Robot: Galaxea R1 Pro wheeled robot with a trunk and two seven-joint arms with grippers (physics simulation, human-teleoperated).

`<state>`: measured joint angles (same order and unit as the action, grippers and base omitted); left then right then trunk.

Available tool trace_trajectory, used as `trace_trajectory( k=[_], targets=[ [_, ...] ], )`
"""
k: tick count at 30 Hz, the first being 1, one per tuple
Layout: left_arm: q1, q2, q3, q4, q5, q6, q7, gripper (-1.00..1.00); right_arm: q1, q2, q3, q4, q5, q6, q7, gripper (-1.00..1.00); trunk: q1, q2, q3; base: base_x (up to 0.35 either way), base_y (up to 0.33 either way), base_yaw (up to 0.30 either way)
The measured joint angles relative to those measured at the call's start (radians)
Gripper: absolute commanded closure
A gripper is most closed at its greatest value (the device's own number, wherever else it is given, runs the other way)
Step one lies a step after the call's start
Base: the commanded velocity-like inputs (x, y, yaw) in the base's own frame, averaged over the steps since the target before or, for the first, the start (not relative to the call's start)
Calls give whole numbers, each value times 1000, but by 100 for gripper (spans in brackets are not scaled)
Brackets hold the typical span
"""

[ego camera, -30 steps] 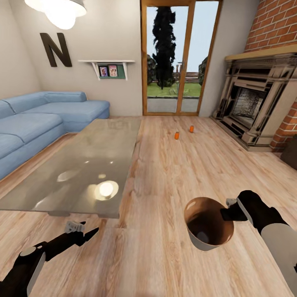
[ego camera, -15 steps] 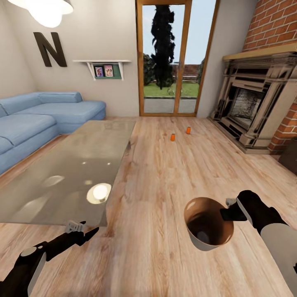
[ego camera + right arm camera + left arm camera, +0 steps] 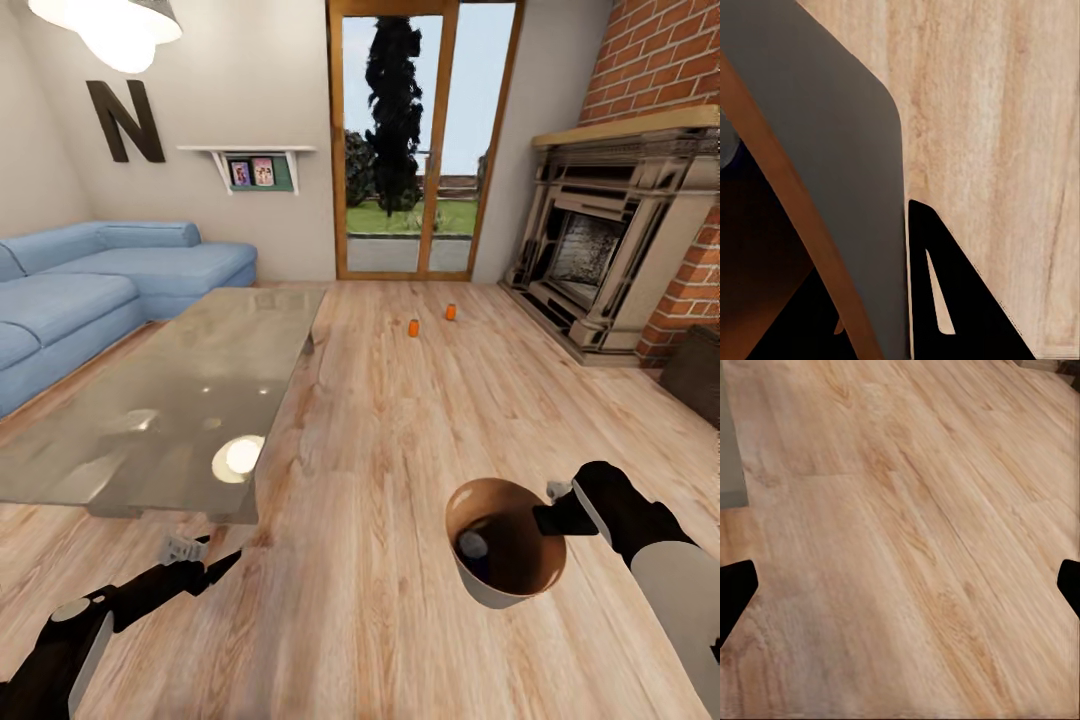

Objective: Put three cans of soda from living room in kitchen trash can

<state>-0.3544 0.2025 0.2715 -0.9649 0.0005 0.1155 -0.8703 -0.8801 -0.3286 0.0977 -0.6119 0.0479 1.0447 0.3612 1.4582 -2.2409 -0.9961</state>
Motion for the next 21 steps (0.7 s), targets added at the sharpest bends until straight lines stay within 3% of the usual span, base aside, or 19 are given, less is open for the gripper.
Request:
trace_trajectory(
  k=[7, 21],
  targets=[
    [0, 0, 0, 0, 0, 0, 2, -100, 0, 0, 0, 1, -2, 0, 2, 100, 0, 0, 0, -93, -215, 0],
    [0, 0, 0, 0, 1, 1, 2, -100, 0, 0, 0, 2, -2, -12, 5, 100, 0, 0, 0, 190, -271, 0]
  ],
)
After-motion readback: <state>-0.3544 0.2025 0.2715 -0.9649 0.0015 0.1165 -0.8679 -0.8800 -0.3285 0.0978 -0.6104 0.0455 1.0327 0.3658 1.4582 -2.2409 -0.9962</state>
